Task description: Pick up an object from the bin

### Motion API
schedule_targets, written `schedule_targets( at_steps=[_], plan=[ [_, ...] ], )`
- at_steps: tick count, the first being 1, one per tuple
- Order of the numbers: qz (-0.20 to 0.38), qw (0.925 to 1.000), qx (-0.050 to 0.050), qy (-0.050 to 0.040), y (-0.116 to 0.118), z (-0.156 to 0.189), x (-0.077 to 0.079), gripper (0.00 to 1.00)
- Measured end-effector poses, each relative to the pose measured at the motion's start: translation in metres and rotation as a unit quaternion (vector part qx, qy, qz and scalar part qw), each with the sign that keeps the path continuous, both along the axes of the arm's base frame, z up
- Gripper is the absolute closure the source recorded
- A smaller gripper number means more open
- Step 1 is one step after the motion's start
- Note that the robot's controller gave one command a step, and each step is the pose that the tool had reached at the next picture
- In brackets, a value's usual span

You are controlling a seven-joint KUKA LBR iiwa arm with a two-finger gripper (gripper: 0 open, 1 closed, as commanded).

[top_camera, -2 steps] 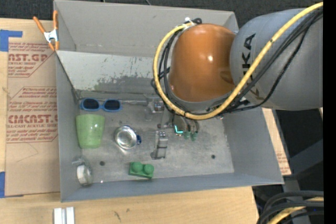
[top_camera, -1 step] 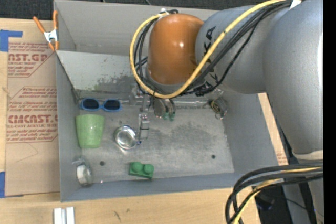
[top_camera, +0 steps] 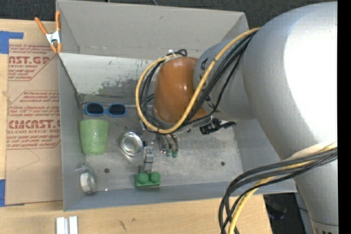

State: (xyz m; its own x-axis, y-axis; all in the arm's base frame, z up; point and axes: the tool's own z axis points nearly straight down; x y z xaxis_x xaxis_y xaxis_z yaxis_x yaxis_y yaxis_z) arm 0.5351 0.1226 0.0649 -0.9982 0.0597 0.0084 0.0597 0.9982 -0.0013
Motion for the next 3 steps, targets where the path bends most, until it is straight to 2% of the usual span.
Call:
schedule_targets(
  at_steps=[1, 2, 3],
  plan=[
    [-0.035, 0.9994, 0.002, -0.0048, 0.042, 0.005, 0.004, 0.00],
    [-0.036, 0.9993, 0.001, -0.0045, 0.040, 0.005, 0.004, 1.00],
    [-0.059, 0.9982, 0.002, -0.0079, 0.007, 0.169, -0.022, 1.00]
  ],
)
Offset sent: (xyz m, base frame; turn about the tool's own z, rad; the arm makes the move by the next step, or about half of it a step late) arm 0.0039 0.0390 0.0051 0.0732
